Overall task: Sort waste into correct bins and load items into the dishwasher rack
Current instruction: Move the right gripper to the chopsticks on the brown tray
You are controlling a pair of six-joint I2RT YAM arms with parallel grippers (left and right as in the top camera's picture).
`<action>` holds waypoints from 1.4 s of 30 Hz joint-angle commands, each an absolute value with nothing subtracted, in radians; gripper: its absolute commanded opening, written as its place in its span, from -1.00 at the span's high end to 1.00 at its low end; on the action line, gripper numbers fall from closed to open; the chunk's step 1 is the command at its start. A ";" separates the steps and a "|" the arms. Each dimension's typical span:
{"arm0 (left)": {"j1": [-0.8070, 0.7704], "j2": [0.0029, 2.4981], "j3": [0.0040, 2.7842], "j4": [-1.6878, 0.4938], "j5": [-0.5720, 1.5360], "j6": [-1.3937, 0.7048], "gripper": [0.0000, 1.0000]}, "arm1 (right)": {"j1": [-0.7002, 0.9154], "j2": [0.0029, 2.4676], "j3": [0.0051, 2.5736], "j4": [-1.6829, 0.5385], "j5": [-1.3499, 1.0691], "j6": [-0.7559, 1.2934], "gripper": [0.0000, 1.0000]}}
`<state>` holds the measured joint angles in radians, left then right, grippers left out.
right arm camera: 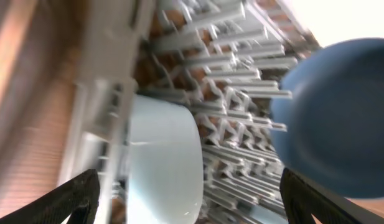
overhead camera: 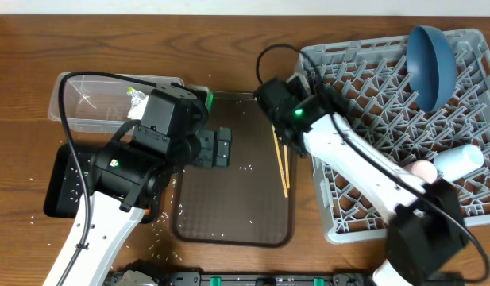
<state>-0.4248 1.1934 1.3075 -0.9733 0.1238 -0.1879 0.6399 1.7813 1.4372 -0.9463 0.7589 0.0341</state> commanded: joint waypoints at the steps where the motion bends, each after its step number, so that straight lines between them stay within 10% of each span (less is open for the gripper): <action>1: -0.396 1.154 1.314 -0.988 0.096 -0.124 -0.96 | 0.649 1.684 1.498 -0.946 0.526 0.052 -0.73; 16: -0.107 0.885 1.314 -1.088 0.014 -0.147 -0.96 | 0.648 1.781 1.433 -0.910 0.019 0.427 0.27; 31: -0.105 0.889 1.313 -1.126 0.003 -0.146 -0.96 | 0.597 2.047 1.433 -0.806 0.068 0.501 0.13; 42: -0.105 0.889 1.313 -1.126 0.003 -0.146 -0.96 | 0.581 2.067 1.415 -0.789 -0.027 0.501 0.72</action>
